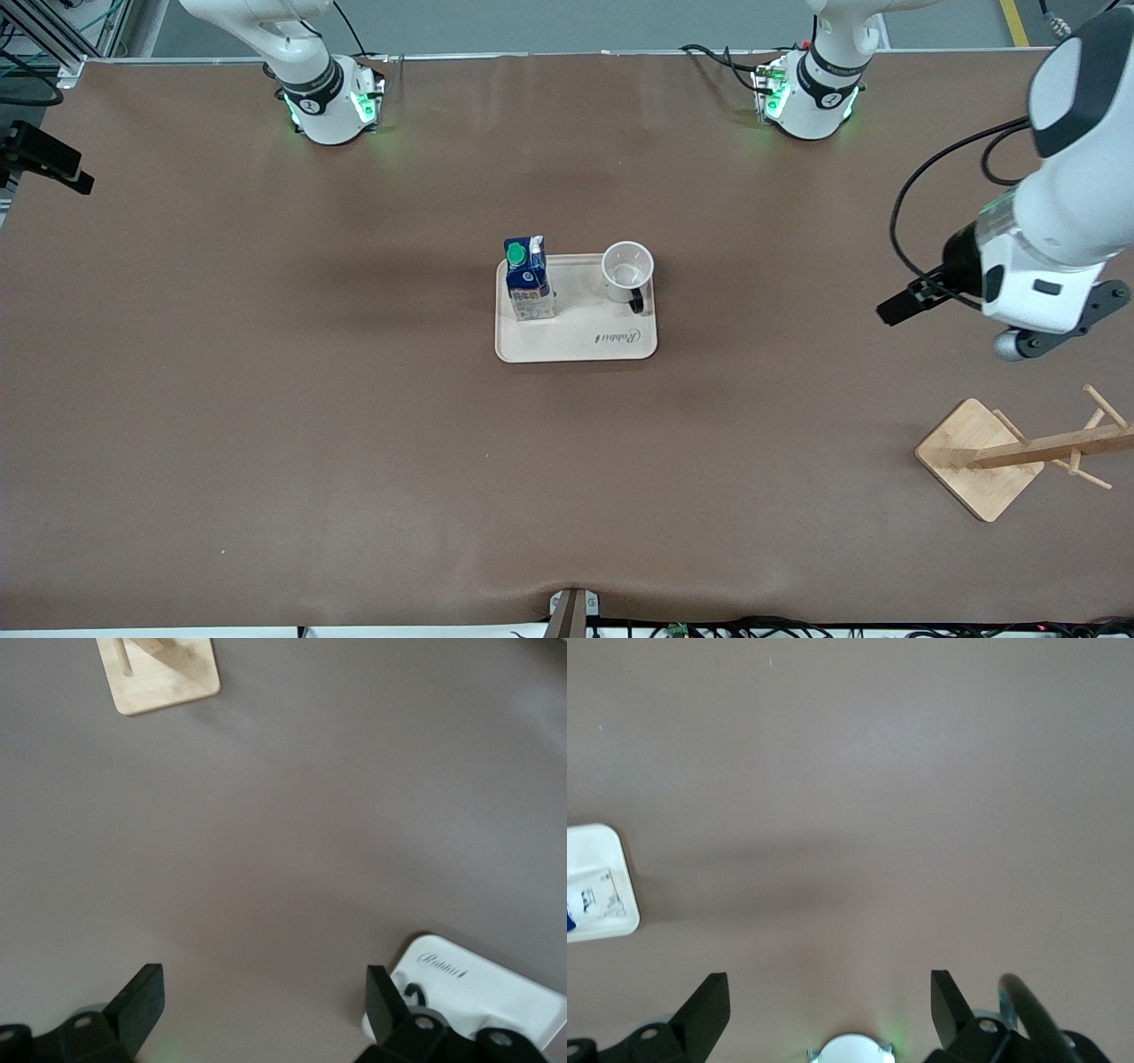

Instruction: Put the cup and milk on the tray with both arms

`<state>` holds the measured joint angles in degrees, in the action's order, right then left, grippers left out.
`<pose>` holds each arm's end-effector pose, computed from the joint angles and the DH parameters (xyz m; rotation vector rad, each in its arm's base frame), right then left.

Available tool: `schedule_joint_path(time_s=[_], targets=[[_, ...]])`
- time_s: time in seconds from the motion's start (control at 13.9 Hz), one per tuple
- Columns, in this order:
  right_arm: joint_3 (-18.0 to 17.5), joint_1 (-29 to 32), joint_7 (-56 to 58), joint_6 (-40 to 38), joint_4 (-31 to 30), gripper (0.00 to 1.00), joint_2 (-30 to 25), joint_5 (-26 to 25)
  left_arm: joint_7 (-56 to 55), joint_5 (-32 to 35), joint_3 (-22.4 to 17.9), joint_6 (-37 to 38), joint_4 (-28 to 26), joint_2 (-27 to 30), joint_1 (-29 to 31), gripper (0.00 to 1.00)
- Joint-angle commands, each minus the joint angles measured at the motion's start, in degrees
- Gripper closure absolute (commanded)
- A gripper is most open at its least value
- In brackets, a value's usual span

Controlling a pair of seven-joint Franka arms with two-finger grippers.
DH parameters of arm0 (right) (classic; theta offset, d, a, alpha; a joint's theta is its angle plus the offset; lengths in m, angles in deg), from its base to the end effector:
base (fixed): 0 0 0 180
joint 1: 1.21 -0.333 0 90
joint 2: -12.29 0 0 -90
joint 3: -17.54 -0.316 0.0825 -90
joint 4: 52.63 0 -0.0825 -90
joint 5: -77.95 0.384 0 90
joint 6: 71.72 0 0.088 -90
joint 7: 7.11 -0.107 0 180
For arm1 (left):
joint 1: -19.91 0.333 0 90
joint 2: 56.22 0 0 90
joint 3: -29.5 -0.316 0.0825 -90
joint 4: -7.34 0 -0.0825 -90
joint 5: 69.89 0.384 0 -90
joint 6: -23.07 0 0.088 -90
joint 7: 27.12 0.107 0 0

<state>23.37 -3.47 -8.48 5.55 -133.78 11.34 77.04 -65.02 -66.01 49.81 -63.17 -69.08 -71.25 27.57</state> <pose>0.5229 -0.0352 0.6856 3.1245 -0.1395 -0.0805 0.6143 -0.0997 0.5833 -3.0488 -0.6984 0.1215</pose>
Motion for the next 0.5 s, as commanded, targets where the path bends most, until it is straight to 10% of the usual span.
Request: schedule_joint_path(time_s=[0.0, 0.43], targets=[[-0.3, 0.8, 2.6, 0.4, 1.3, 0.0, 0.6, 0.3, 6.8, 0.4, 0.3, 3.1, 2.6, 0.0, 2.1, 0.0], [-0.3, 0.9, 3.1, 0.3, 1.3, 0.0, 0.6, -0.1, 10.8, -0.6, -0.1, 3.4, 2.0, 4.3, 4.6, 0.0]])
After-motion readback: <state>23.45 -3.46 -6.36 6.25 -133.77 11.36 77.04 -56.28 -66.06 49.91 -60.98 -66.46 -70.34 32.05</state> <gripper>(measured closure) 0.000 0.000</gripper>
